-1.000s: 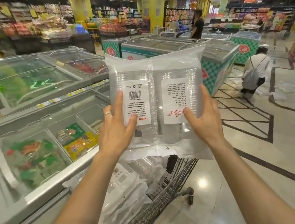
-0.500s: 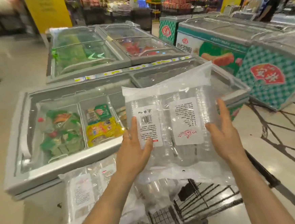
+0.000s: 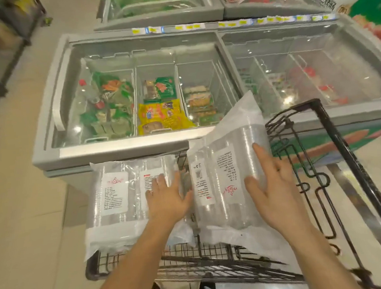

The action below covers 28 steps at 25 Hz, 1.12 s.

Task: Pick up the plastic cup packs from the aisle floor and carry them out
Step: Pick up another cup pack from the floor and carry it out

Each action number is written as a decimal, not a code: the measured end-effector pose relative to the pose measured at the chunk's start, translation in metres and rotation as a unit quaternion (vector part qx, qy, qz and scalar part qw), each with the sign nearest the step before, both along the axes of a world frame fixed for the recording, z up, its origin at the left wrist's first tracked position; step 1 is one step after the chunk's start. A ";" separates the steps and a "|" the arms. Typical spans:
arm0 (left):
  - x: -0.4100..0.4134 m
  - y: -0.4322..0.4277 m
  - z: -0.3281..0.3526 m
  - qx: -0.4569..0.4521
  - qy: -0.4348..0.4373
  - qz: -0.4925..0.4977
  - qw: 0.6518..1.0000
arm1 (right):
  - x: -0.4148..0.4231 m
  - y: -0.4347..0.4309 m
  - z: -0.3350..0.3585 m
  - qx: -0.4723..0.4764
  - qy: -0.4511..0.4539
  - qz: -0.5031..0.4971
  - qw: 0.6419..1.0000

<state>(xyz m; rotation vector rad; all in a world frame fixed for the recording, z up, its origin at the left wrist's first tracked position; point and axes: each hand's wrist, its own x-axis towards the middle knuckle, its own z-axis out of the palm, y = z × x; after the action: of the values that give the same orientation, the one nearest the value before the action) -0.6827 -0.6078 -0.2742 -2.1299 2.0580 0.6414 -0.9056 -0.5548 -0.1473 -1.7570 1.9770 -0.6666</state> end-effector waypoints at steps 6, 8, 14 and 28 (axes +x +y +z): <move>0.021 0.004 -0.028 0.034 -0.033 0.017 0.999 | 0.050 -0.021 -0.069 0.056 0.061 0.011 0.997; 0.023 0.001 -0.029 0.024 -0.020 0.028 0.999 | 0.075 -0.033 -0.093 0.073 0.075 0.013 0.994; 0.026 -0.002 -0.030 0.017 -0.025 0.023 0.999 | 0.122 -0.066 -0.134 0.104 0.128 0.017 0.986; 0.042 0.005 -0.014 0.006 0.060 0.057 0.997 | 0.118 -0.056 -0.120 0.137 0.124 0.044 0.982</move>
<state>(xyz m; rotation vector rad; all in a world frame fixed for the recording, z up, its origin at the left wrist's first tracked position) -0.6408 -0.6031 -0.2884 -2.2662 1.9951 0.8139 -0.7878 -0.6111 -0.2668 -1.8113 2.0192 -0.1410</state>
